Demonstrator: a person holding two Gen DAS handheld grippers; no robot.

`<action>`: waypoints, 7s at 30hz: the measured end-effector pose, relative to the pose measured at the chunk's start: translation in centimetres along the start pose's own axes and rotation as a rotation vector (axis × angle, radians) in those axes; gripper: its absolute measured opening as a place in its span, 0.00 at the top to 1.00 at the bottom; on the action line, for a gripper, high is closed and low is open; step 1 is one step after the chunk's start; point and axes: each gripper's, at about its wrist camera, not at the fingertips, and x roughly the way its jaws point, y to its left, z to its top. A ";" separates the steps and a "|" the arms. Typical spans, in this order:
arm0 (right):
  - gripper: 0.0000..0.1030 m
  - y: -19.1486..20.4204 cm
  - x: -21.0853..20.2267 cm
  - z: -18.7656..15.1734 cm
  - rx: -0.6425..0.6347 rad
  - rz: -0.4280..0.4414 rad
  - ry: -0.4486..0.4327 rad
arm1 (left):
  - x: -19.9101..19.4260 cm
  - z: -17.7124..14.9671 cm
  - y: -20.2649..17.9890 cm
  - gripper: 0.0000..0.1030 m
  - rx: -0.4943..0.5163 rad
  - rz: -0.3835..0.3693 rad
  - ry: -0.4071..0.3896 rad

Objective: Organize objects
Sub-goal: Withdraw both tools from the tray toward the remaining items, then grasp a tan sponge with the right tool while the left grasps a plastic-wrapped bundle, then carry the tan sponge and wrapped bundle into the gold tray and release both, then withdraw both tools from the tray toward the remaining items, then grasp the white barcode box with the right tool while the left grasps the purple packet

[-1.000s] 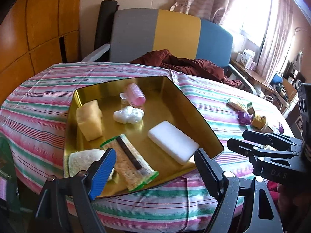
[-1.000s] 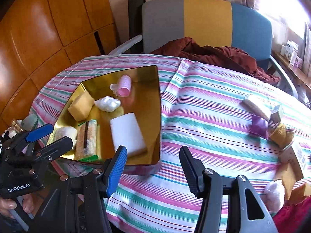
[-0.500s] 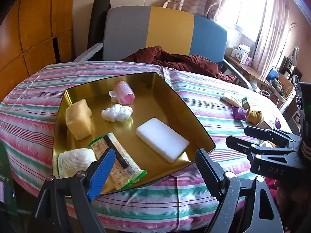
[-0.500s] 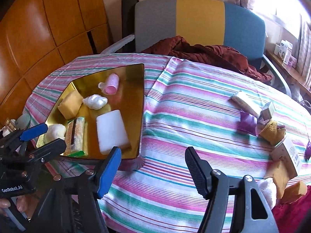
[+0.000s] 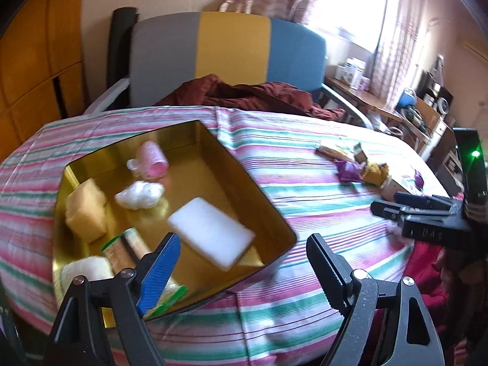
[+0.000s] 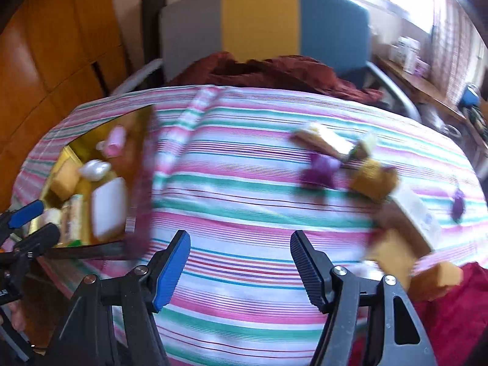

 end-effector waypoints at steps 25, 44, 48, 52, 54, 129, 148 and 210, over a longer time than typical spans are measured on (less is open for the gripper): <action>0.33 -22.8 -2.1 -2.7 0.284 -0.232 0.258 | 4.7 1.4 -12.5 0.11 0.313 -0.207 0.084; 0.41 -22.5 -0.1 -2.7 0.254 -0.122 0.229 | 11.9 0.7 -25.4 0.07 0.522 -0.408 0.186; 0.41 -22.9 -0.2 -2.7 0.286 -0.099 0.209 | 13.6 0.1 -27.3 0.07 0.560 -0.406 0.214; 0.41 -23.4 -0.3 -2.7 0.317 -0.080 0.192 | 15.2 -0.5 -28.7 0.10 0.591 -0.403 0.236; 0.41 -23.5 -0.4 -2.8 0.329 -0.077 0.185 | 15.9 -0.9 -29.0 0.37 0.607 -0.409 0.258; 0.24 19.1 2.7 2.1 -0.296 0.452 0.143 | -3.6 -2.8 17.1 0.07 -0.370 0.258 -0.092; 0.23 16.6 1.2 1.0 -0.245 0.302 0.029 | -4.4 -1.9 10.7 0.05 -0.198 0.291 -0.108; 0.20 -18.1 3.5 3.5 0.141 -0.279 0.160 | 3.1 0.7 -5.7 0.04 0.170 -0.030 0.042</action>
